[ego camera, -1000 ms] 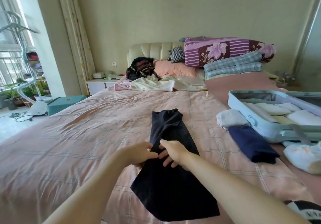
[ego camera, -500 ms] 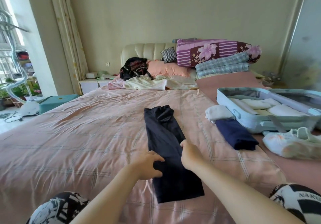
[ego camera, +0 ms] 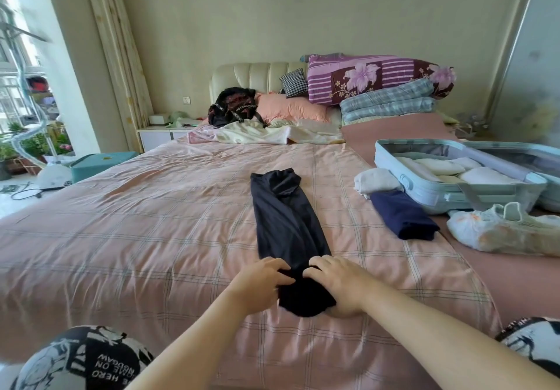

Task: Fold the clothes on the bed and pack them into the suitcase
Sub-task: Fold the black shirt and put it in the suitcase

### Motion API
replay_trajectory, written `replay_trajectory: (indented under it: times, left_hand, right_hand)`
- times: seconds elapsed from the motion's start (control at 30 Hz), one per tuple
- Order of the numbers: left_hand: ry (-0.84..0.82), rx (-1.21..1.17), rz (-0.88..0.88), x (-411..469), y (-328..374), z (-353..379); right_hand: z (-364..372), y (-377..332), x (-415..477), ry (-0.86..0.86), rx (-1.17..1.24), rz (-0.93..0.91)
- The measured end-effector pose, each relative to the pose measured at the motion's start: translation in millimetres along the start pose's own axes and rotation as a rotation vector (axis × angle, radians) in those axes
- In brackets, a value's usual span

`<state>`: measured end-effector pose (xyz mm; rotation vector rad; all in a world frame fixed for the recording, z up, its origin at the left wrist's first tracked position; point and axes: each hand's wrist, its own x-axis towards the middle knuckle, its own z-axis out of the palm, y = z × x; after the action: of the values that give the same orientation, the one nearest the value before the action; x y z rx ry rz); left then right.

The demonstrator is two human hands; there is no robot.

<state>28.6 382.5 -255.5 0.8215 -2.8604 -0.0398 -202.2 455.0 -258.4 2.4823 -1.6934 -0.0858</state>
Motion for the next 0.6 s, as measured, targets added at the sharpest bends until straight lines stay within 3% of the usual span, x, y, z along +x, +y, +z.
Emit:
replay_trajectory:
  times: [0.17, 0.27, 0.37, 0.47, 0.6]
  left_hand:
    - [-0.142, -0.448, -0.36, 20, -2, -40]
    - [-0.365, -0.796, -0.468, 25, -8, -72]
    - [-0.508, -1.009, -0.491, 26, -19, -88]
    - [-0.332, -1.151, -0.56, 36, -40, -96]
    - [0.06, -1.053, -0.626, 66, -72, -98]
  right_hand:
    - [-30, 10, 12, 0.089, 0.402, 0.26]
    - [-62, 17, 23, -0.073, 0.76, 0.35]
    - [-84, 26, 32, -0.21, 0.919, 0.32]
    - [-98, 42, 52, -0.11, 0.99, 0.32]
    - [-102, 68, 96, 0.278, 0.897, 0.443]
